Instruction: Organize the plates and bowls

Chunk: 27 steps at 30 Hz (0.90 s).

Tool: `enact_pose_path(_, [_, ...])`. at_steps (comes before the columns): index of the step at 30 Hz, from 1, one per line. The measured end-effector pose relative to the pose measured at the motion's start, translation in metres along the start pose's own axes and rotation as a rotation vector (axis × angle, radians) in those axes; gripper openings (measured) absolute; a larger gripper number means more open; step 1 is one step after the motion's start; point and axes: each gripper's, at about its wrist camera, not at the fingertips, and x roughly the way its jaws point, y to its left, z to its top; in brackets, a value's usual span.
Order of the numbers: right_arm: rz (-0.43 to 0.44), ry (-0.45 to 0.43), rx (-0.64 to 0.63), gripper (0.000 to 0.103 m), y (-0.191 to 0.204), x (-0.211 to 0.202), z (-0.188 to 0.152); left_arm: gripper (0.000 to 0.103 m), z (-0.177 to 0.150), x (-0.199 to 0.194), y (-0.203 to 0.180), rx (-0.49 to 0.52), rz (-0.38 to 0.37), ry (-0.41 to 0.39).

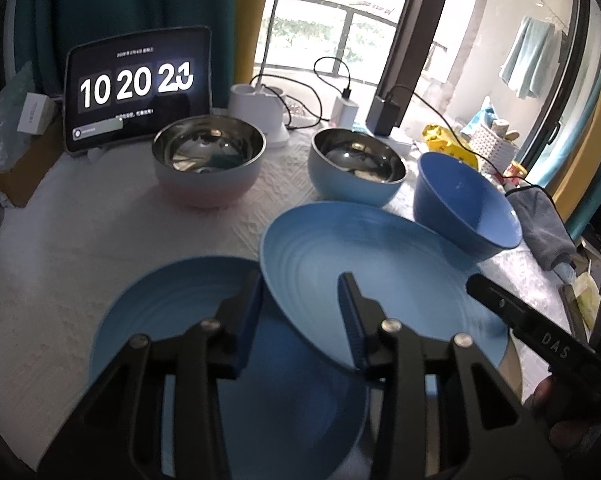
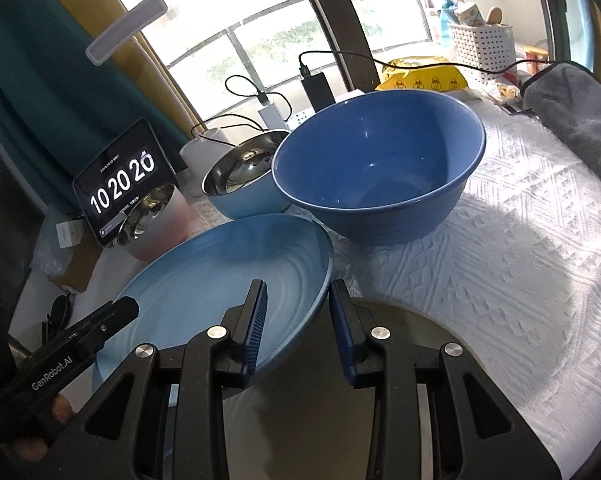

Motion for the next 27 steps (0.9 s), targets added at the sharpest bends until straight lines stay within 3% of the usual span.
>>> enact_pose_path(27, [-0.036, -0.059, -0.002, 0.035, -0.012, -0.068, -0.039, 0.04, -0.042, -0.044, -0.03, 0.054, -0.05, -0.025])
